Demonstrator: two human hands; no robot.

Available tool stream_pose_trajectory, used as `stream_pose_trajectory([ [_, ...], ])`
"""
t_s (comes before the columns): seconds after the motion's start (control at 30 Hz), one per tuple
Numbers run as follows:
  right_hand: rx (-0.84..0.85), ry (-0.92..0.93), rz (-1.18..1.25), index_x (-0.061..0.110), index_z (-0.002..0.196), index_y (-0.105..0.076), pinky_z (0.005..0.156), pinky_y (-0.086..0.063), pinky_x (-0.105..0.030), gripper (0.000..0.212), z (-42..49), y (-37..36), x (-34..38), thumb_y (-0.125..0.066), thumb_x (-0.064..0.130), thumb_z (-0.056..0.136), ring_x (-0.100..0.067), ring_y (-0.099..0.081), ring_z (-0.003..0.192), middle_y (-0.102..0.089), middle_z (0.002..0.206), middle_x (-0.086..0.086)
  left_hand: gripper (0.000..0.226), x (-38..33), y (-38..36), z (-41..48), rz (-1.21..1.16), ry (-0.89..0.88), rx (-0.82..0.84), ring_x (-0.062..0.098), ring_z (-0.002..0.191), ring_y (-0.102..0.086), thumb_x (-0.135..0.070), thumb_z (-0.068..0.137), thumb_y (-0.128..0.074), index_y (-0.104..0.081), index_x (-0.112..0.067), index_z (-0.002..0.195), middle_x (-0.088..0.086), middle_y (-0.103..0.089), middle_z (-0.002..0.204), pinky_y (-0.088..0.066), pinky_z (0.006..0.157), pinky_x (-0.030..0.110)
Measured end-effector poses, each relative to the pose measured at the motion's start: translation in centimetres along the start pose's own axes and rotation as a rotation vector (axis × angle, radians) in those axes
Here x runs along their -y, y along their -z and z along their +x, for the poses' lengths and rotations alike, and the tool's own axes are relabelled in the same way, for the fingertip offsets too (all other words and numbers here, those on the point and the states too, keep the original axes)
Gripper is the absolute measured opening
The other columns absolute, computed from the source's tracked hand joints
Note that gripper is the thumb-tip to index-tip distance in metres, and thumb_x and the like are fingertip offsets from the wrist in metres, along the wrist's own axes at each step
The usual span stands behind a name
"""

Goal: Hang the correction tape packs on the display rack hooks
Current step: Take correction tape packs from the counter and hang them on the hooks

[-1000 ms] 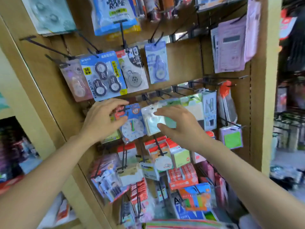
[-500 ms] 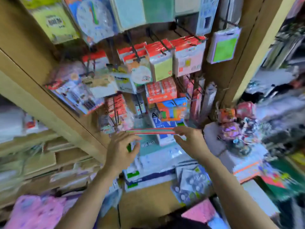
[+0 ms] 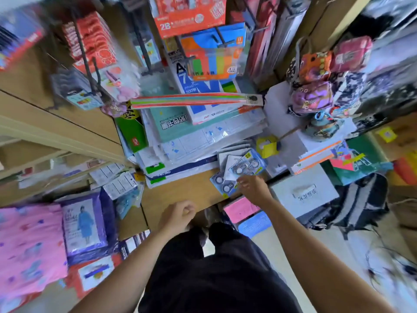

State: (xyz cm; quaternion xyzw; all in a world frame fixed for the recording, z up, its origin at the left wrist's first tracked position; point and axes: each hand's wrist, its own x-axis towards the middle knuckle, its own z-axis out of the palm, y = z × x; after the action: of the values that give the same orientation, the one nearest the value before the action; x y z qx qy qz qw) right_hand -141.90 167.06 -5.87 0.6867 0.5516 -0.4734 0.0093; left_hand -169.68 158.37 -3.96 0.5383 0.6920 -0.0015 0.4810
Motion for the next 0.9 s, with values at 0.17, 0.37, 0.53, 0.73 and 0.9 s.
stream_pose_trajectory([
  [0.17, 0.119, -0.152, -0.002, 0.039, 0.101, -0.074, 0.071, -0.056, -0.034, 0.042, 6.9, -4.1, -9.4, -0.047, 0.051, 0.072, -0.018, -0.070, 0.084, -0.075, 0.096, 0.008, 0.014, 2.2, -3.5, 1.1, 0.022, 0.091, 0.196, 0.004, 0.096, -0.067, -0.029, 0.092, -0.064, -0.064, -0.043, 0.089, -0.021, -0.069, 0.094, -0.048, 0.075, 0.020],
  [0.37, 0.001, -0.462, 0.293, 0.014, 0.110, -0.072, 0.070, -0.047, -0.026, 0.033, 9.5, -3.0, -9.3, -0.069, 0.036, 0.085, -0.026, -0.067, 0.093, -0.072, 0.109, -0.011, 0.008, 4.2, -3.6, 3.2, 0.050, 0.196, 0.246, 0.005, 0.095, -0.067, -0.033, 0.092, -0.068, -0.068, -0.041, 0.089, -0.020, -0.069, 0.096, -0.048, 0.073, 0.022],
  [0.53, -0.104, -0.551, 0.491, 0.000, 0.141, -0.043, 0.090, -0.039, -0.027, 0.068, 15.1, -5.5, -10.3, -0.070, 0.035, 0.090, -0.028, -0.051, 0.129, -0.053, 0.141, -0.014, 0.010, 5.0, -3.6, 5.9, 0.010, 0.261, 0.136, 0.011, 0.098, -0.068, -0.023, 0.094, -0.066, -0.075, -0.026, 0.097, -0.006, -0.075, 0.101, -0.045, 0.077, 0.023],
  [0.73, -0.308, -0.665, 0.826, 0.012, 0.142, -0.042, 0.100, -0.048, -0.029, 0.090, 20.8, -8.1, -11.7, -0.087, 0.041, 0.071, -0.023, -0.056, 0.123, -0.055, 0.135, -0.008, 0.011, 5.2, -4.6, 10.0, 0.053, 0.202, 0.179, 0.011, 0.103, -0.068, -0.026, 0.095, -0.065, -0.075, -0.024, 0.101, -0.008, -0.075, 0.103, -0.051, 0.086, 0.028],
  [0.9, -0.386, -0.703, 0.951, 0.014, 0.127, -0.052, 0.096, -0.054, -0.040, 0.121, 23.4, -9.1, -15.5, -0.096, 0.057, 0.022, -0.023, -0.062, 0.114, -0.062, 0.128, -0.004, 0.013, 3.0, -5.9, 13.3, 0.044, 0.140, 0.230, 0.010, 0.109, -0.065, -0.027, 0.097, -0.062, -0.073, -0.028, 0.104, -0.016, -0.070, 0.108, -0.050, 0.097, 0.033],
])
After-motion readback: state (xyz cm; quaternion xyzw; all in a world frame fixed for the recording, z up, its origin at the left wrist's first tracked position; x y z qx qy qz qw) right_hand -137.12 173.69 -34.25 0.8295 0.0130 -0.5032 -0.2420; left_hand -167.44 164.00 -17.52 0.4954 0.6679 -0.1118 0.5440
